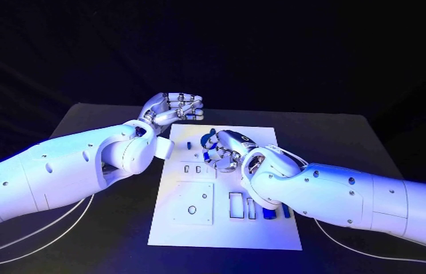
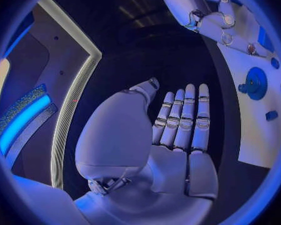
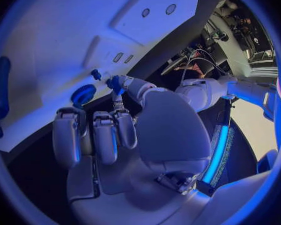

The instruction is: Assemble the parts on the task board

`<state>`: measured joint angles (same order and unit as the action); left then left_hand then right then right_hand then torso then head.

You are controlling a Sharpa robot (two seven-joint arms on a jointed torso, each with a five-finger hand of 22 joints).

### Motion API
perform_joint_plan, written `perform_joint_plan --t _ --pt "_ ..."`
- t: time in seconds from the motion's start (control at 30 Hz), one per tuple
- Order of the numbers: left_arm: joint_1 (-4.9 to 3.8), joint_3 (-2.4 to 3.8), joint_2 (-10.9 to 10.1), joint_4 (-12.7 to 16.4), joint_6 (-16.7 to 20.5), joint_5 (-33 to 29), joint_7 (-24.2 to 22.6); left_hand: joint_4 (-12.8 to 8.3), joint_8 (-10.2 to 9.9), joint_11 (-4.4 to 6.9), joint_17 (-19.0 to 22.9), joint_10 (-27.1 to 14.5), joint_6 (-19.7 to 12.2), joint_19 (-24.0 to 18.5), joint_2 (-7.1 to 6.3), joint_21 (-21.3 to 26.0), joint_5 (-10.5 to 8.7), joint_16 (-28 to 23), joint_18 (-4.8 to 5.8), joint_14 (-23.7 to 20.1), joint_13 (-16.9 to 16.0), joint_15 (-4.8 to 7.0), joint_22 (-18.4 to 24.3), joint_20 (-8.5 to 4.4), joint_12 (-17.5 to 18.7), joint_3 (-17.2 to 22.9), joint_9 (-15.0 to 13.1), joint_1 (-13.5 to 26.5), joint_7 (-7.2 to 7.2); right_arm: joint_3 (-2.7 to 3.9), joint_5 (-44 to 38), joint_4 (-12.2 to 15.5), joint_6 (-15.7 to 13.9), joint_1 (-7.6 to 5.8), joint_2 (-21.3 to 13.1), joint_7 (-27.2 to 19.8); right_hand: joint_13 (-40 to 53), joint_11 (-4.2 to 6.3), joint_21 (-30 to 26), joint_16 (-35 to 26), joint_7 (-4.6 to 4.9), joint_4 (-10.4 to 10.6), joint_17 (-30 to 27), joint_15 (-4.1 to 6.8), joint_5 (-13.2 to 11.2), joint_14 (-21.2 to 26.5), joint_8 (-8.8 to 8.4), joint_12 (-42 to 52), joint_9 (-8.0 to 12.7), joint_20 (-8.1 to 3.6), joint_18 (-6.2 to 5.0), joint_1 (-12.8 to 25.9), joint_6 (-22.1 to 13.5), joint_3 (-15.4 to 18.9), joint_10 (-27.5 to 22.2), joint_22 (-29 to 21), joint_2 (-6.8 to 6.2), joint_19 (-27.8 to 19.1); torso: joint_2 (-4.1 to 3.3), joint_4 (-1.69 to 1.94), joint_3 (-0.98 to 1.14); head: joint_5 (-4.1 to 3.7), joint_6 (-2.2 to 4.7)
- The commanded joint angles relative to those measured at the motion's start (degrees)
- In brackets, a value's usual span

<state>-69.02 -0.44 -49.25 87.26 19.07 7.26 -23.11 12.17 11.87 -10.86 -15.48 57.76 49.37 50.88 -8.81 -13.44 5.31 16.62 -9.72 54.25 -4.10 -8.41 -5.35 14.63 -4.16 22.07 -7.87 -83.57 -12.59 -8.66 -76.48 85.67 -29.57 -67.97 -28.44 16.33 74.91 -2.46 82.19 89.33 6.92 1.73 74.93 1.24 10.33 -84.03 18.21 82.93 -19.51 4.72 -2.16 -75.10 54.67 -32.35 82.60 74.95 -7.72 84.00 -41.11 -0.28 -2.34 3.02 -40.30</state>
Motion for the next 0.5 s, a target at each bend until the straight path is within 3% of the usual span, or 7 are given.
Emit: perform_joint_plan --t 0.03,0.17,0.5 --pt "-0.05 0.04 0.21 0.22 -0.24 -0.21 -0.32 -0.04 0.31 -0.19 -0.05 -0.06 -0.32 0.17 0.03 -0.26 -0.32 0.3 -0.78 -0.28 0.07 -0.06 0.08 0.24 0.24 0.3 -0.09 0.5 -1.61 -0.11 -3.12 -0.87 0.3 0.65 0.77 1.55 6.6 0.28 -0.36 0.16 -0.25 -0.33 13.51 0.41 0.2 -5.62 4.53 -0.22 -3.5 -0.19 -0.1 0.62 0.27 0.09 -0.06 8.41 -0.38 0.66 -0.04 0.17 0.09 0.15 -0.22" --pt "-0.05 0.04 0.32 0.21 -0.27 -0.21 -0.3 -0.04 0.31 -0.19 -0.05 -0.06 -0.32 0.17 0.03 -0.26 -0.32 0.3 -0.78 -0.28 0.07 -0.06 0.08 0.24 0.24 0.3 -0.09 0.5 -1.61 -0.22 -3.48 -1.46 0.86 1.4 1.53 1.99 6.6 0.26 -0.35 0.16 -0.24 -0.18 13.52 0.39 0.4 -5.62 4.73 -0.23 -3.55 -0.18 -0.09 1.34 0.09 0.3 -0.04 8.46 -0.84 0.71 -0.05 0.25 0.09 0.24 -0.43" --pt "-0.05 0.04 0.27 0.06 -0.27 -0.21 -0.31 -0.04 0.31 -0.19 -0.05 -0.06 -0.32 0.17 0.03 -0.26 -0.32 0.3 -0.78 -0.28 0.07 -0.06 0.08 0.24 0.24 0.3 -0.09 0.5 -1.61 -0.43 -4.18 -1.41 2.55 2.09 1.79 2.61 6.73 0.27 -0.4 0.16 -0.27 0.08 13.53 0.4 0.26 -5.63 4.94 -0.15 -3.56 -0.17 -0.1 2.21 -0.09 0.62 0.08 8.46 -1.46 0.71 0.03 -0.04 0.09 0.58 -0.84"
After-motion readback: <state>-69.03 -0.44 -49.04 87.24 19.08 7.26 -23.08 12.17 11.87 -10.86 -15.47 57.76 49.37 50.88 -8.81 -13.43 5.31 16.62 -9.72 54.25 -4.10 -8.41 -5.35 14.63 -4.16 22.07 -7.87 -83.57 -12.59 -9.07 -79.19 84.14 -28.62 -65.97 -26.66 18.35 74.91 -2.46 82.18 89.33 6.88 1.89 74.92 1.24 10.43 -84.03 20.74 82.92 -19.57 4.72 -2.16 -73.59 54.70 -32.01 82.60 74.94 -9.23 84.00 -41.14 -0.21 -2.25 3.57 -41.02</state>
